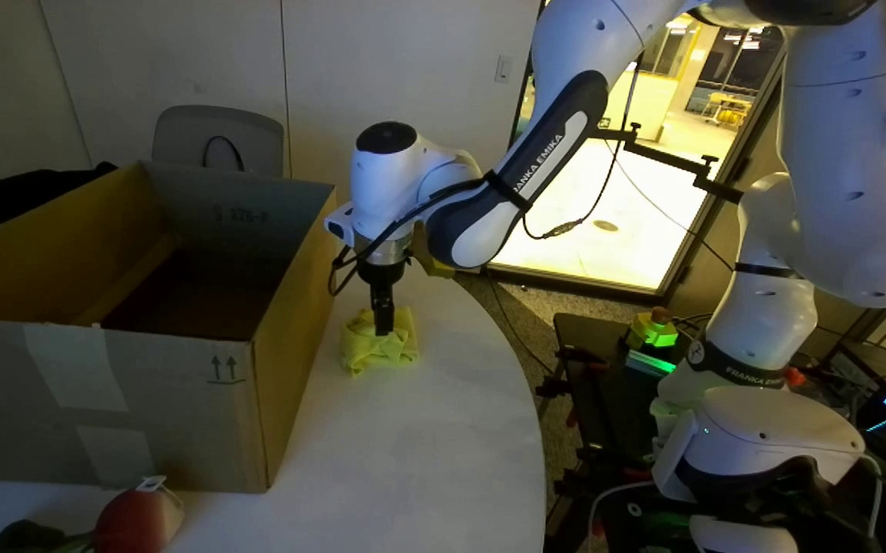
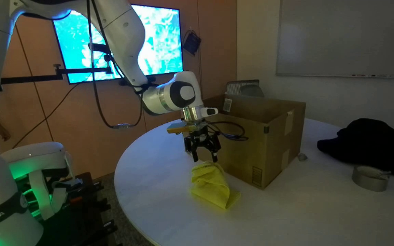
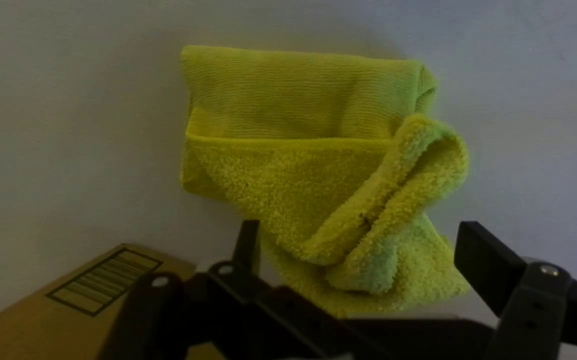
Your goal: Put the marker on the towel and wrap it, then put it in the box
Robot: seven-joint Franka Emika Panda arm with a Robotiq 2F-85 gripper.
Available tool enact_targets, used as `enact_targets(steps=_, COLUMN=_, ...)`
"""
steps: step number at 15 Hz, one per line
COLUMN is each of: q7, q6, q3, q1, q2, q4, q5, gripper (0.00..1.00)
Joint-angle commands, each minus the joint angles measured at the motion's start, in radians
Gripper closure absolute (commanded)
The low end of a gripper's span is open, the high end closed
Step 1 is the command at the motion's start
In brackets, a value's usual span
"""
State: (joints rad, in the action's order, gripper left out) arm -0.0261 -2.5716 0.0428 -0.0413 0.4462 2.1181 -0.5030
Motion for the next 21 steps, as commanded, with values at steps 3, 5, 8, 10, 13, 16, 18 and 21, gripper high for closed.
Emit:
enact_targets(steps=3, q7=0.086, q6=0.012, q3=0.019, q1=0.014, q2=0.103, q4=-0.105, q5=0.052, gripper=0.00)
enact_targets(steps=5, q7=0.103, q6=0.004, q3=0.022, q1=0.025, q2=0.129, q4=-0.121, q5=0.069, gripper=0.00)
enact_targets(steps=8, q7=0.137, q6=-0.008, q3=0.019, q1=0.051, q2=0.155, q4=-0.136, q5=0.101, gripper=0.00)
enact_targets(steps=10, q7=0.164, q6=-0.021, q3=0.012, q1=0.073, q2=0.170, q4=-0.141, q5=0.124, gripper=0.00)
enact_targets(steps=13, q7=0.231, q6=-0.040, q3=-0.018, q1=0.117, q2=0.189, q4=-0.142, q5=0.190, gripper=0.00)
enact_targets(steps=16, q7=0.320, q6=-0.045, q3=-0.068, q1=0.170, q2=0.214, q4=-0.148, q5=0.275, gripper=0.00)
enact_targets(steps=18, q7=0.358, q6=-0.029, q3=-0.087, q1=0.192, q2=0.233, q4=-0.158, q5=0.315, gripper=0.00)
enact_targets(steps=21, q7=0.401, q6=-0.017, q3=-0.107, q1=0.214, q2=0.270, q4=-0.174, q5=0.352, gripper=0.00)
